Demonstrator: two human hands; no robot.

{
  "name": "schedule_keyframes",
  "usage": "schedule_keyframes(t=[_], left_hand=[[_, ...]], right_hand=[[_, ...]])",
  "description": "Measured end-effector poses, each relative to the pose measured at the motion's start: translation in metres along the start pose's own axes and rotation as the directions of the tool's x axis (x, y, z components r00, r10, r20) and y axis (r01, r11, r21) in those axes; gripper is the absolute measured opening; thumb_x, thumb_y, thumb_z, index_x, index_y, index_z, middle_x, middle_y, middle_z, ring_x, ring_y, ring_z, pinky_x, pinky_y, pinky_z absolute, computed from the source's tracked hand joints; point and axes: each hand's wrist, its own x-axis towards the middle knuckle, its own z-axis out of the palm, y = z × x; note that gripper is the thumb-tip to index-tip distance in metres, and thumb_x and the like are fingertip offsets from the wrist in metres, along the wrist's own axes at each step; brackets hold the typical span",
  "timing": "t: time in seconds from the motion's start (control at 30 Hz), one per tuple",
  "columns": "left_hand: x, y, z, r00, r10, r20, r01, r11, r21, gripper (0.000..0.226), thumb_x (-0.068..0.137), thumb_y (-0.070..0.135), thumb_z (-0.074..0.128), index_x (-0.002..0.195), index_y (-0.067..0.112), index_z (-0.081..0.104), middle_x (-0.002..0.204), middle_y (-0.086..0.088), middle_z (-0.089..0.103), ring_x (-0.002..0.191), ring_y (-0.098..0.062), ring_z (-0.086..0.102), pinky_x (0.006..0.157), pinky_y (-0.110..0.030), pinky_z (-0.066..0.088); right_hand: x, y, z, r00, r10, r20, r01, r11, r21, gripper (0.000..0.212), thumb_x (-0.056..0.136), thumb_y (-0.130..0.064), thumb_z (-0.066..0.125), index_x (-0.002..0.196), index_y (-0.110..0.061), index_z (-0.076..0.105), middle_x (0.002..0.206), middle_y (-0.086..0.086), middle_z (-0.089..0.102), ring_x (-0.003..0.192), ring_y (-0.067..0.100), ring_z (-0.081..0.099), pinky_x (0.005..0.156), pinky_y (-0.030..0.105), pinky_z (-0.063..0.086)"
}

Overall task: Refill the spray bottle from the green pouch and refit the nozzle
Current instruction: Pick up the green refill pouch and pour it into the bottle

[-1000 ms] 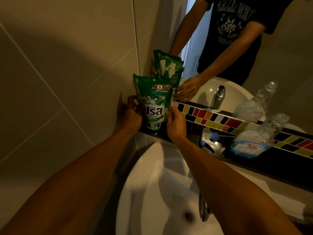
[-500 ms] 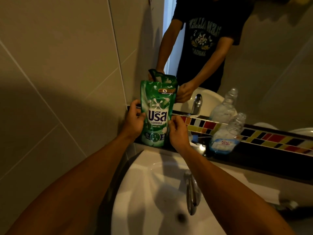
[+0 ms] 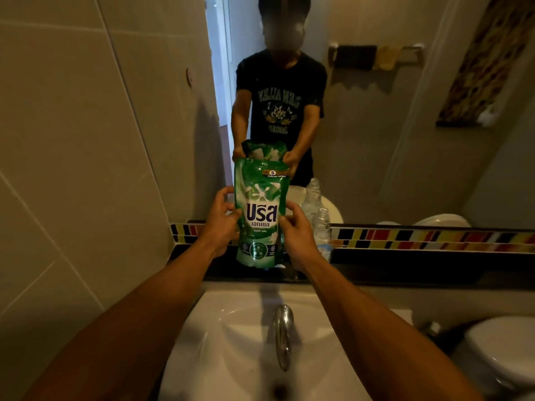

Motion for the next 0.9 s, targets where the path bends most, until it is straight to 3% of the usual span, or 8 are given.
schedule_keyframes(t=[0.1,0.27,0.37,0.5,0.73,0.83,0.9], left_hand=[[-0.006,0.008,0.015,1.0,-0.005,0.011,0.005,1.0,-0.004,0.048,0.099,-0.001,0.049,0.133,0.033,0.045,0.119,-0.009,0.057,0.101,-0.025,0.064,0.064,-0.042,0.059],[-0.015,0.013,0.036,1.0,-0.022,0.011,0.022,1.0,0.002,0.046,0.099,-0.003,0.048,0.123,0.036,0.048,0.113,-0.008,0.059,0.096,-0.025,0.065,0.062,-0.041,0.057],[-0.019,0.011,0.045,1.0,-0.019,0.009,0.019,1.0,0.004,0.045,0.099,-0.003,0.048,0.121,0.037,0.049,0.112,-0.008,0.061,0.1,-0.03,0.066,0.065,-0.046,0.058],[-0.024,0.008,0.055,1.0,-0.02,0.01,0.02,1.0,0.02,0.045,0.1,-0.003,0.047,0.128,0.031,0.047,0.109,-0.008,0.062,0.096,-0.028,0.067,0.061,-0.044,0.058],[-0.026,0.011,0.059,0.995,-0.067,0.073,0.057,0.99,0.132,0.05,0.099,-0.004,0.048,0.13,0.034,0.049,0.119,-0.017,0.06,0.109,-0.036,0.064,0.081,-0.061,0.057],[-0.024,0.018,0.056,0.986,-0.111,0.128,0.077,0.967,0.241,0.054,0.098,-0.004,0.049,0.127,0.042,0.049,0.111,-0.014,0.06,0.108,-0.033,0.063,0.081,-0.06,0.058],[-0.024,0.024,0.057,0.978,-0.141,0.15,0.091,0.95,0.298,0.058,0.098,-0.005,0.049,0.131,0.043,0.045,0.104,-0.01,0.06,0.101,-0.027,0.065,0.072,-0.051,0.062]], right_hand=[[-0.004,-0.007,-0.014,0.999,0.036,0.036,-0.037,0.998,0.048,0.039,0.108,-0.014,0.048,0.139,-0.038,0.052,0.135,0.012,0.066,0.119,0.029,0.069,0.091,0.056,0.061],[-0.016,-0.013,-0.039,0.982,0.091,0.164,-0.111,0.987,0.118,0.053,0.106,-0.017,0.056,0.145,-0.05,0.042,0.139,0.004,0.066,0.122,0.023,0.068,0.077,0.038,0.062],[-0.022,-0.008,-0.051,0.966,0.028,0.258,-0.053,0.994,0.091,0.08,0.092,-0.005,0.074,0.136,-0.064,0.042,0.136,0.0,0.068,0.119,0.02,0.07,0.088,0.043,0.062],[-0.026,0.0,-0.063,0.962,0.011,0.273,-0.038,0.995,0.093,0.099,0.087,0.0,0.079,0.155,-0.05,0.028,0.141,0.004,0.064,0.122,0.021,0.068,0.092,0.043,0.062],[-0.032,0.004,-0.078,0.963,0.028,0.267,-0.068,0.988,0.142,0.094,0.086,-0.001,0.079,0.153,-0.047,0.032,0.143,0.009,0.063,0.124,0.029,0.067,0.097,0.059,0.058],[-0.035,0.005,-0.083,0.96,0.042,0.277,-0.092,0.981,0.171,0.086,0.089,0.0,0.076,0.142,-0.055,0.039,0.142,0.01,0.064,0.123,0.029,0.068,0.09,0.051,0.062],[-0.036,0.006,-0.085,0.958,0.059,0.282,-0.112,0.978,0.176,0.083,0.091,0.0,0.074,0.137,-0.059,0.038,0.142,0.011,0.064,0.122,0.03,0.068,0.083,0.043,0.064]])
